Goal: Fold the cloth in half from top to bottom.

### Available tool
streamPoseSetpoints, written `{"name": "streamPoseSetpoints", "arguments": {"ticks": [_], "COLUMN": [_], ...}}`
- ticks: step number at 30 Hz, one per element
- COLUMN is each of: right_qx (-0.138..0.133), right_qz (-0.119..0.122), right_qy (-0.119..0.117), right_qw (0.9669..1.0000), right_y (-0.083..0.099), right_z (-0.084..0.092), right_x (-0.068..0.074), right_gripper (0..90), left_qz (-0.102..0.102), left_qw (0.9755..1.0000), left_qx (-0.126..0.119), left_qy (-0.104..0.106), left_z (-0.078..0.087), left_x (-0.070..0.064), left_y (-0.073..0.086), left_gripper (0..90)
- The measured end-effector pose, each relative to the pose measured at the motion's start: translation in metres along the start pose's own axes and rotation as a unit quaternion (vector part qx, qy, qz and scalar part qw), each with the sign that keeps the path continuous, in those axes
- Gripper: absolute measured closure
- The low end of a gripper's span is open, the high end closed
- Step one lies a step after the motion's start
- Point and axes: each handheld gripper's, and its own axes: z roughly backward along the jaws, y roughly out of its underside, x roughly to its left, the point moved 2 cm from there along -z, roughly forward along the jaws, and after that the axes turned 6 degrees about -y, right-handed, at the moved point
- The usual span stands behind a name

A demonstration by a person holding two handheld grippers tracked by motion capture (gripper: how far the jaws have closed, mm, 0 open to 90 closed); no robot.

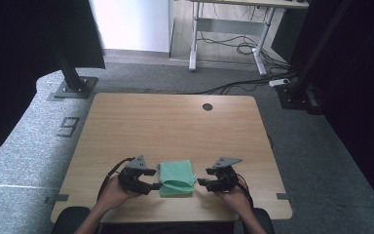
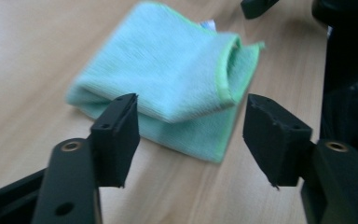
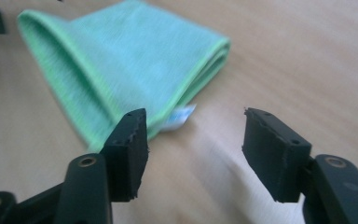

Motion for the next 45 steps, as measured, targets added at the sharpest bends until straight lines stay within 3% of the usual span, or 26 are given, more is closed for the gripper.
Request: {"name": "streamPoseSetpoints", "arguments": {"ticks": [4,7,8,11,15,20,22,27,29,31,33,37,39,41,45], "right_qx": [-0.013,-0.003,0.002,0.026,0.038,0.054,0.058,0.062,0.062,0.060,0.059,0.059,0.060,0.059,0.057], "right_qz": [0.007,0.014,0.014,0.018,0.020,0.035,0.037,0.041,0.036,0.031,0.029,0.027,0.026,0.027,0.026], "right_qy": [0.004,0.004,0.003,-0.002,-0.001,0.018,0.023,0.034,0.035,0.037,0.037,0.036,0.036,0.040,0.044], "right_qw": [0.9999,0.9999,0.9999,0.9995,0.9991,0.9978,0.9974,0.9967,0.9968,0.9970,0.9972,0.9972,0.9972,0.9971,0.9970], "right_y": [-0.020,-0.029,-0.029,-0.023,-0.010,0.001,0.003,0.003,0.003,0.004,0.005,0.005,0.005,0.005,0.006], "right_z": [-0.011,-0.027,-0.031,-0.041,-0.039,-0.038,-0.040,-0.043,-0.043,-0.043,-0.043,-0.043,-0.043,-0.043,-0.043], "right_x": [-0.001,-0.001,0.000,0.004,0.011,0.014,0.014,0.015,0.014,0.015,0.015,0.014,0.014,0.015,0.016], "right_gripper": [34.8,32.2,31.8,29.2,25.1,21.6,21.3,18.5,17.9,17.8,17.9,17.7,17.6,17.4,16.6], "left_qz": [0.018,0.026,0.026,0.017,0.026,0.029,0.032,0.045,0.050,0.052,0.070,0.074,0.066,0.062,0.037], "left_qw": [0.9993,0.9990,0.9989,0.9971,0.9948,0.9936,0.9944,0.9943,0.9923,0.9884,0.9854,0.9828,0.9828,0.9832,0.9878], "left_qx": [-0.013,-0.002,0.014,0.044,0.054,0.065,0.059,0.026,0.029,0.031,0.036,0.053,0.061,0.052,0.041], "left_qy": [-0.031,-0.037,-0.038,-0.059,-0.082,-0.088,-0.083,-0.093,-0.109,-0.139,-0.151,-0.161,-0.161,-0.164,-0.146], "left_z": [-0.006,-0.021,-0.028,-0.037,-0.037,-0.041,-0.041,-0.039,-0.044,-0.050,-0.056,-0.065,-0.070,-0.067,-0.055], "left_x": [0.010,0.010,0.007,0.000,-0.003,-0.004,-0.002,0.009,0.018,0.029,0.042,0.051,0.051,0.049,0.028], "left_y": [-0.013,-0.016,-0.014,-0.003,0.010,0.016,0.013,-0.006,-0.014,-0.017,-0.017,-0.011,-0.008,-0.009,-0.011], "left_gripper": [32.5,30.7,30.7,30.6,29.2,27.8,26.6,25.5,25.5,25.8,26.6,27.1,27.0,27.0,26.2]}}
